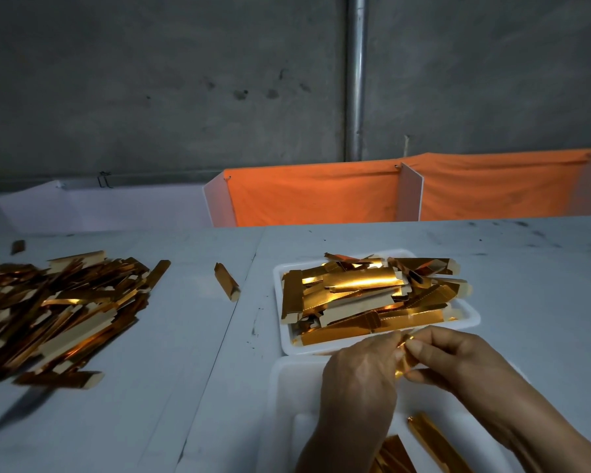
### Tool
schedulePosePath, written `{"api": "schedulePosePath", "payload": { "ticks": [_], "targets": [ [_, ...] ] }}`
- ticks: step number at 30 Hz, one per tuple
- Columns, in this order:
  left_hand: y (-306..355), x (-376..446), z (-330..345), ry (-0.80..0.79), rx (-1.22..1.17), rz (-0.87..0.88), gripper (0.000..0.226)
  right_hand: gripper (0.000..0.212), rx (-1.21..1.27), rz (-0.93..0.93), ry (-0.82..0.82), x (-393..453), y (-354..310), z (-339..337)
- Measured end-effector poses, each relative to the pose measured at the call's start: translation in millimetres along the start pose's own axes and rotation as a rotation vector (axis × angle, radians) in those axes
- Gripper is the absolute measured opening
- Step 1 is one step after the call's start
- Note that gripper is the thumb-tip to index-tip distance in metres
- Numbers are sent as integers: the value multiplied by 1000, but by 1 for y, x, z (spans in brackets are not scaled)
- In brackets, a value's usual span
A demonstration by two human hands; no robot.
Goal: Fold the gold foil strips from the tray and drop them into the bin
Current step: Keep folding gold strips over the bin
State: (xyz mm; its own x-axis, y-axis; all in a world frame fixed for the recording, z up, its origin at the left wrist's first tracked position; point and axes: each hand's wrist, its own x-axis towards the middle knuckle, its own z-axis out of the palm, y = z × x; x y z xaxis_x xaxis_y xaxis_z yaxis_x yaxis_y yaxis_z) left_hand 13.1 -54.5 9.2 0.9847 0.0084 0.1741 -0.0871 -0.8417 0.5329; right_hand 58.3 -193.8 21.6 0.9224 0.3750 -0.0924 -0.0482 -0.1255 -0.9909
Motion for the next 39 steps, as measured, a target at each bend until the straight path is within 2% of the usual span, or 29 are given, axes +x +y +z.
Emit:
{"api": "schedulePosePath", "payload": {
  "ticks": [5,9,11,14,16,21,24,27,30,33,36,39],
  "targets": [
    [-4,3,4,-1,8,-32,38,15,23,-37,38,-1,1,5],
    [3,-7,-1,293,-172,73,29,13,-1,-115,94,-4,0,9],
    [5,-9,0,342,-273,48,24,13,-74,-175,138,-5,-1,11],
    [3,-9,1,332,-377,-29,17,12,-155,-222,165,-6,-3,9],
    [2,-10,1,323,-328,11,18,16,-132,-220,157,-6,-3,5],
    [1,-9,5,307,-121,123,32,18,-42,-152,158,-4,-1,0],
    [1,-10,5,291,-153,129,41,18,-36,-149,163,-3,0,-1],
    [1,-10,5,202,-180,111,53,17,-31,-154,155,-4,-1,-3],
    [-1,-9,4,190,-176,73,50,15,66,-132,123,-4,-2,-5],
    [-1,-10,0,146,-318,-7,43,18,107,-126,87,-4,-3,-8],
    [1,-11,-5,84,-467,-72,29,24,47,-133,34,-5,-4,-12],
    [0,-11,-8,51,-544,-83,26,25,-40,-176,-13,-7,-5,-17]
  ]
}}
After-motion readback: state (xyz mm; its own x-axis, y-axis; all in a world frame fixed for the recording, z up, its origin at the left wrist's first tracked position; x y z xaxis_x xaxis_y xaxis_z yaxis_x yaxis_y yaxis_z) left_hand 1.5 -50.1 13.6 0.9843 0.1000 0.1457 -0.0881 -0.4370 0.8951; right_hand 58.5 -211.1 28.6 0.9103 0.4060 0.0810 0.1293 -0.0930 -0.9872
